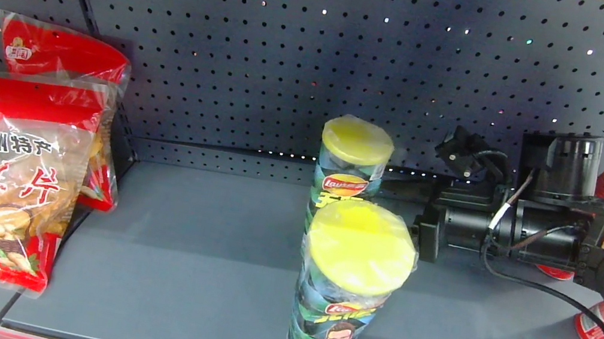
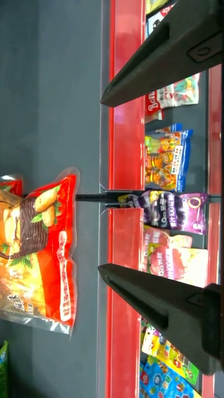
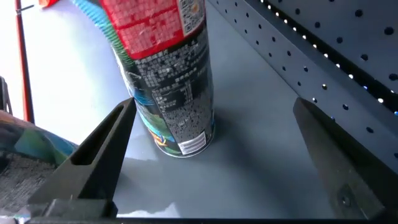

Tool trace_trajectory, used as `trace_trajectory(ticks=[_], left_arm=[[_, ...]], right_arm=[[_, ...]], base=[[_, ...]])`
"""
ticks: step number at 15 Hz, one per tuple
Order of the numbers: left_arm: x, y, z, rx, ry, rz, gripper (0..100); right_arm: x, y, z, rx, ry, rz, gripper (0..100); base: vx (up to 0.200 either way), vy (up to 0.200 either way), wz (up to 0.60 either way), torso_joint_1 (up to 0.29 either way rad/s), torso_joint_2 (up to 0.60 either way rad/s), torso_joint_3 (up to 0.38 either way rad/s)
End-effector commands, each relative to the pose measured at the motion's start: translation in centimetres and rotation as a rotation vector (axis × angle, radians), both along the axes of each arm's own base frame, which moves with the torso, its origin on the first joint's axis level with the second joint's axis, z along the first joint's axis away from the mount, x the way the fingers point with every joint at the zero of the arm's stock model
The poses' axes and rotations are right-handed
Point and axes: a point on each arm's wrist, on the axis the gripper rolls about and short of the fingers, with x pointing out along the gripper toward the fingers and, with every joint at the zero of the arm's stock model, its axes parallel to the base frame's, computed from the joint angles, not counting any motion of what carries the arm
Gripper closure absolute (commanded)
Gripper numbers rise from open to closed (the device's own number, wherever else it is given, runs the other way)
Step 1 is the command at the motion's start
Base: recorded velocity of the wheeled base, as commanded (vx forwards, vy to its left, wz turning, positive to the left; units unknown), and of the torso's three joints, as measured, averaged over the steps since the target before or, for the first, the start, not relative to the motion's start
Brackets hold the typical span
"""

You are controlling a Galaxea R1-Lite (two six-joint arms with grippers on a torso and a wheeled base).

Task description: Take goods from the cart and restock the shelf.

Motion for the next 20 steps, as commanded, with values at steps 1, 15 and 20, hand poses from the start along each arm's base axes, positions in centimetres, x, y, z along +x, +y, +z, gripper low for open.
trace_trajectory(ticks=[1,15,20], left_arm=[[0.0,0.0,0.0,0.000,0.001,0.000,0],[0.0,0.0,0.0,0.000,0.001,0.000,0],[0.0,0.0,0.0,0.000,0.001,0.000,0]], right_arm=[[-0.8,-0.3,0.1,0.001,0.000,0.009,0],[-4.9,-2.5,-0.4,0.000,0.019,0.018,0],[-5.7,-2.5,-0.4,0.000,0.020,0.029,0]], base=[[0.000,0.000,0.00,0.000,0.00,0.000],[0.000,0.000,0.00,0.000,0.00,0.000],[0.000,0.000,0.00,0.000,0.00,0.000]])
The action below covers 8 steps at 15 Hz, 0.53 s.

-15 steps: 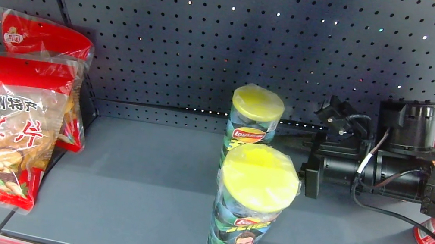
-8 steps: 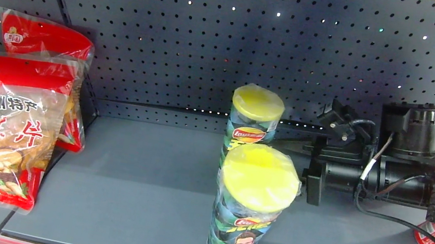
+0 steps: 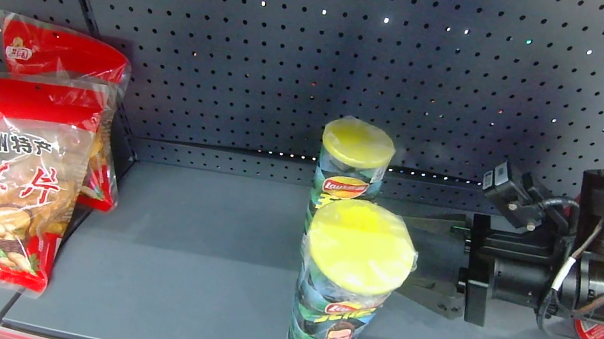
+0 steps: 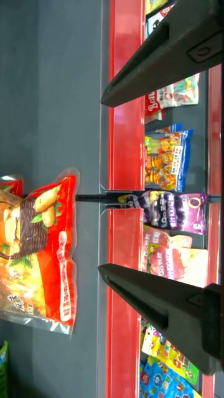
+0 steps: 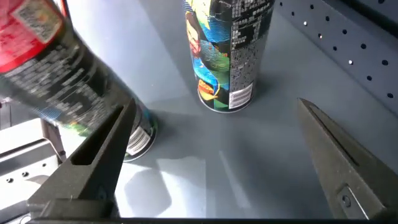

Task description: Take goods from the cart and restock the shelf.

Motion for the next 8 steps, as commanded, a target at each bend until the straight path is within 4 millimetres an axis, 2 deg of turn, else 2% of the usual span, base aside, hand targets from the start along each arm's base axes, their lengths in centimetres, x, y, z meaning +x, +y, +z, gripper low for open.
trace_trajectory(ticks=[1,5,8], left_arm=[[0.0,0.0,0.0,0.000,0.002,0.000,0],[0.0,0.0,0.0,0.000,0.002,0.000,0],[0.0,0.0,0.0,0.000,0.002,0.000,0]], right_arm=[[-0.1,0.0,0.2,0.002,-0.008,-0.004,0],[1.0,0.7,0.3,0.003,-0.019,-0.006,0],[0.9,1.7,0.2,0.004,-0.019,0.029,0]], base=[[0.000,0.000,0.00,0.000,0.00,0.000],[0.000,0.000,0.00,0.000,0.00,0.000],[0.000,0.000,0.00,0.000,0.00,0.000]])
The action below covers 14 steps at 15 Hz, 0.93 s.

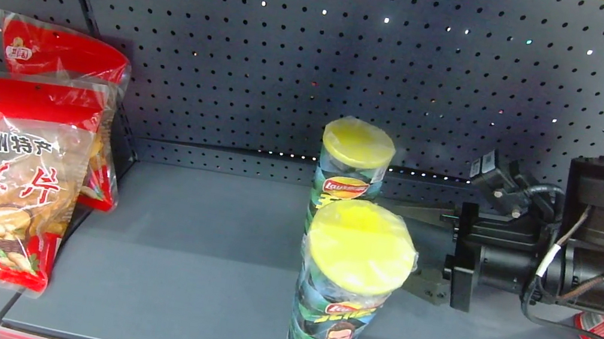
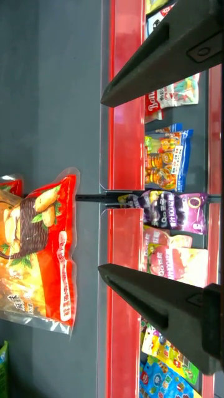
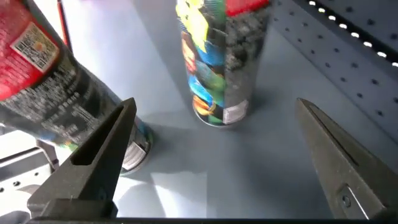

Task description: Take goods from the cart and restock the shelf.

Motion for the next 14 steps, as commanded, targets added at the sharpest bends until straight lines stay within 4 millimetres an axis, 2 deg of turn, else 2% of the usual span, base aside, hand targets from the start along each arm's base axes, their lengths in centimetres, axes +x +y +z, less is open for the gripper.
trace_trajectory(ticks=[1,4,9,14], left_arm=[[0.0,0.0,0.0,0.000,0.001,0.001,0],[0.0,0.0,0.0,0.000,0.001,0.001,0],[0.0,0.0,0.0,0.000,0.000,0.001,0],[0.0,0.0,0.0,0.000,0.001,0.001,0]], right_arm=[[-0.1,0.6,-0.3,-0.004,0.009,0.024,0],[-0.9,1.0,-0.5,-0.005,0.014,0.056,0],[-1.8,0.6,-0.6,-0.008,0.021,0.062,0],[-2.0,0.4,-0.8,-0.011,0.025,0.057,0]], base=[[0.000,0.000,0.00,0.000,0.00,0.000],[0.000,0.000,0.00,0.000,0.00,0.000],[0.000,0.000,0.00,0.000,0.00,0.000],[0.000,0.000,0.00,0.000,0.00,0.000]])
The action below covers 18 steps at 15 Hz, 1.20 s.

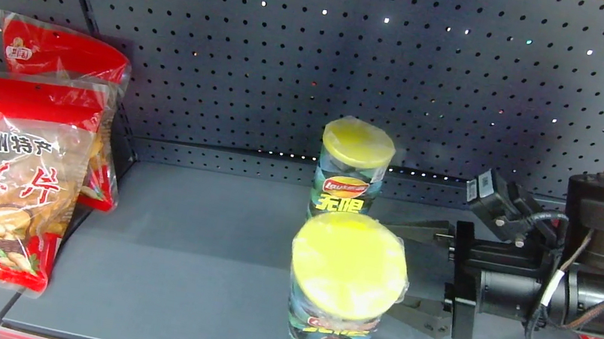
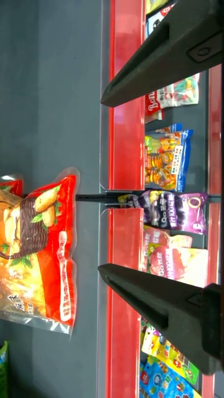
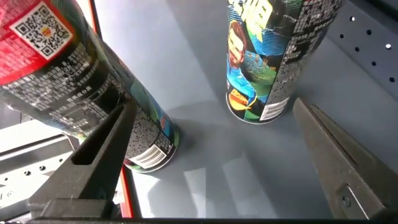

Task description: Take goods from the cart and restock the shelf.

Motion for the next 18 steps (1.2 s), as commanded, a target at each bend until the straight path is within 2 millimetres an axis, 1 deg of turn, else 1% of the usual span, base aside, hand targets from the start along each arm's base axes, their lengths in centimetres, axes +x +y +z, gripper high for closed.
trace_trajectory(ticks=[1,5,13,15,17,18], left_arm=[[0.0,0.0,0.0,0.000,0.001,0.001,0],[0.0,0.0,0.0,0.000,0.001,0.001,0],[0.0,0.0,0.0,0.000,0.001,0.001,0],[0.0,0.0,0.0,0.000,0.001,0.001,0],[0.0,0.0,0.0,0.000,0.001,0.001,0],[0.0,0.0,0.0,0.000,0.001,0.001,0]], right_arm=[[-0.2,-0.2,0.0,0.000,-0.001,-0.004,0],[-0.1,-0.5,-0.1,-0.001,0.003,-0.015,0],[0.5,-1.7,-0.6,-0.011,0.019,-0.070,0],[0.7,-2.5,-0.5,-0.009,0.016,-0.106,0],[0.0,-3.8,-0.1,-0.002,-0.003,-0.147,0],[-0.5,-4.9,0.2,0.004,-0.017,-0.185,0]], base=[[0.000,0.000,0.00,0.000,0.00,0.000],[0.000,0.000,0.00,0.000,0.00,0.000],[0.000,0.000,0.00,0.000,0.00,0.000],[0.000,0.000,0.00,0.000,0.00,0.000],[0.000,0.000,0.00,0.000,0.00,0.000],[0.000,0.000,0.00,0.000,0.00,0.000]])
